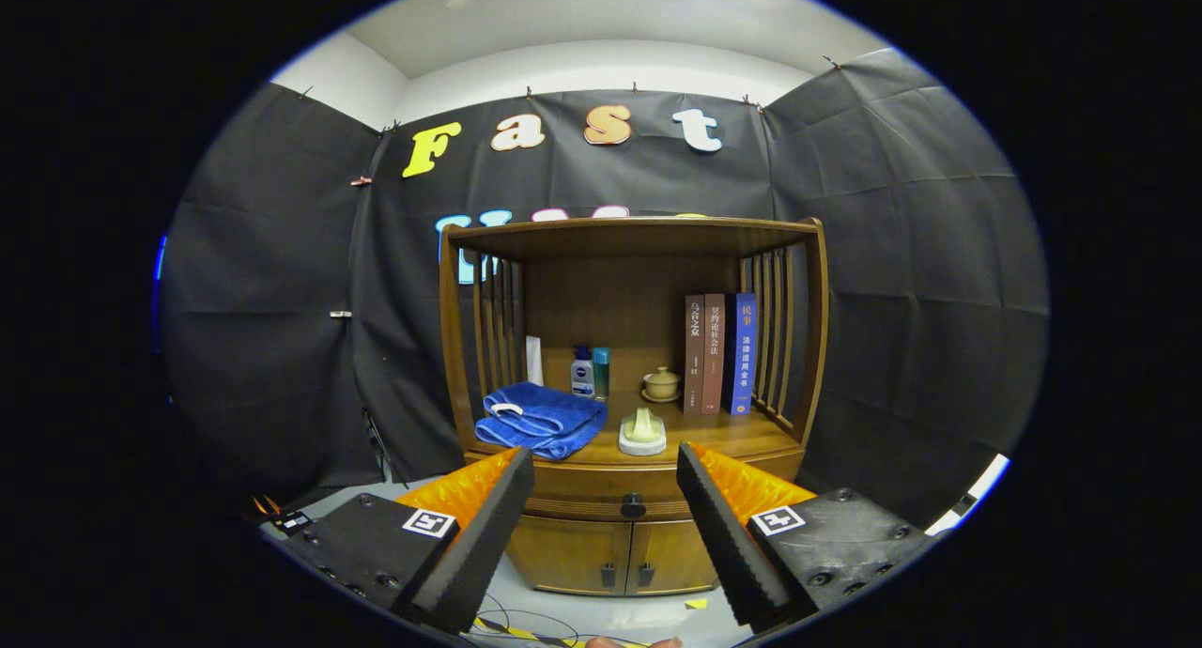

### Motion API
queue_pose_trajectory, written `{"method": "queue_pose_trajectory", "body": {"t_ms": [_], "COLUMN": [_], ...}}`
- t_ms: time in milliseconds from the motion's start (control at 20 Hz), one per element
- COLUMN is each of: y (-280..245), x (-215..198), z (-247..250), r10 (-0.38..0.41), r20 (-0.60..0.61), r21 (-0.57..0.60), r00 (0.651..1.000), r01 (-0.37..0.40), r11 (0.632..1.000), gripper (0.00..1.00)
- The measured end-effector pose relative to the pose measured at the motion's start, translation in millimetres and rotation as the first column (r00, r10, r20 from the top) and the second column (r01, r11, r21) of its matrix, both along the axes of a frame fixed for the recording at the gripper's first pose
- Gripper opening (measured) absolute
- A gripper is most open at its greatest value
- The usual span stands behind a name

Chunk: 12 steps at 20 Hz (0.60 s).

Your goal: Pull open the drawer, take out the items inside it, and place them on the countertop above the cabinet.

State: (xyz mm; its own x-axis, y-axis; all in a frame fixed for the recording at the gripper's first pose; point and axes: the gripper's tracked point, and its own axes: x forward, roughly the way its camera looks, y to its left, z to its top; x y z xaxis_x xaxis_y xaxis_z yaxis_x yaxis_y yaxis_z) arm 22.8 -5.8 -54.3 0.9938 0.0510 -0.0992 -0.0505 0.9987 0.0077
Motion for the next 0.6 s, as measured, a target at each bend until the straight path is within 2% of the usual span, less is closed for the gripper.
{"method": "queue_pose_trajectory", "body": {"t_ms": [600], "y": [-4.3], "x": [-0.8], "z": [-8.5], "r10": [-0.008], "r20": [-0.005], "r21": [-0.003], "r00": [1.0], "r01": [0.008], "r11": [1.0], "gripper": [0.98]}}
